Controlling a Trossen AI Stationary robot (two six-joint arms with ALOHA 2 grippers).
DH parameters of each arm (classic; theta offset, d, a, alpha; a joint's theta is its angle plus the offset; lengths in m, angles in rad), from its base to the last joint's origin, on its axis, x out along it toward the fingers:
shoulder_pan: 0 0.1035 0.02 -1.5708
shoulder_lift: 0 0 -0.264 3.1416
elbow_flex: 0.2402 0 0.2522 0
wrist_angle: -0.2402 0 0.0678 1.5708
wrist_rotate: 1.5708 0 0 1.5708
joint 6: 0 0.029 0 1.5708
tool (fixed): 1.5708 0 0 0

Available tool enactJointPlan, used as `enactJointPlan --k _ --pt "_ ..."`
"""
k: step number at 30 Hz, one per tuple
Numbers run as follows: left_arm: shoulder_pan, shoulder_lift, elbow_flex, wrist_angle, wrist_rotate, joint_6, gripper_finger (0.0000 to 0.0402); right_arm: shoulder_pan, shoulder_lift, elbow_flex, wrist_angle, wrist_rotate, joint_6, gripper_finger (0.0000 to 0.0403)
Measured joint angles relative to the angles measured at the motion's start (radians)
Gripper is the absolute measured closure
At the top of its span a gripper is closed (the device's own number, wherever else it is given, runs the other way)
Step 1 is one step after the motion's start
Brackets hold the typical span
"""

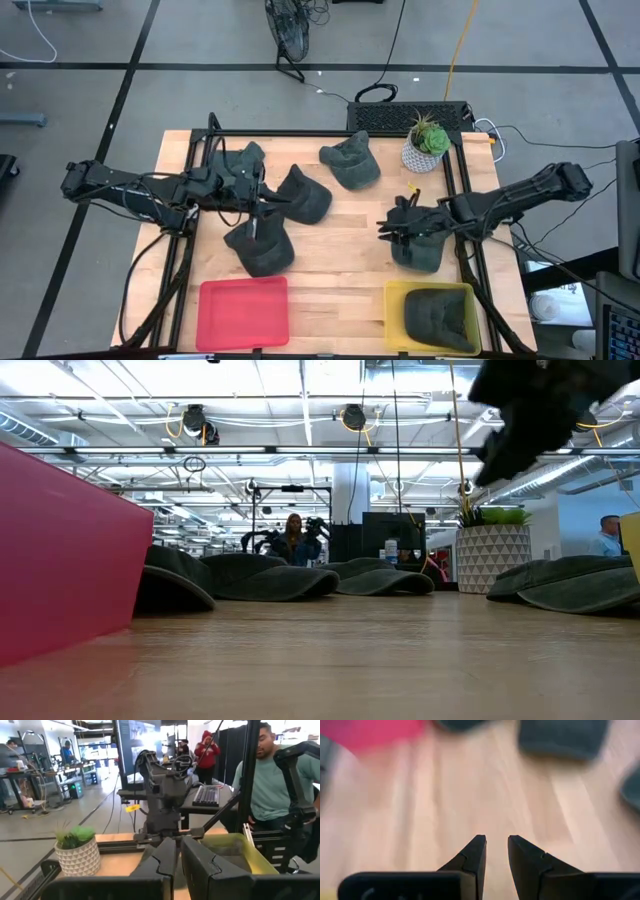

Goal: Pick & Place hat
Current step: Put the grey cap into the pink bin

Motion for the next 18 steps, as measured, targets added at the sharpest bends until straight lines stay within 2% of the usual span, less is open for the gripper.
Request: enactJointPlan --k 3,7,13,18 --pt "0.0 0.018 0.0 0.001 0.0 0.007 0.0364 -0.024 -0.026 0.0 -0.138 0.049 -0.005 0.0332" --pt "0.0 0.071 0.0 0.016 -0.004 0.0 0.0364 -0.051 -0.086 0.006 -0.279 0.025 -0.002 0.0332" --pt "0.0 0.139 0.0 0.096 0.004 0.004 0.0364 -0.058 -0.14 0.072 -0.594 0.015 0.12 0.0332" --pt "0.0 0.167 0.0 0.108 0.055 -0.01 0.0364 -0.037 -0.131 0.08 -0.712 -0.098 0.159 0.0332"
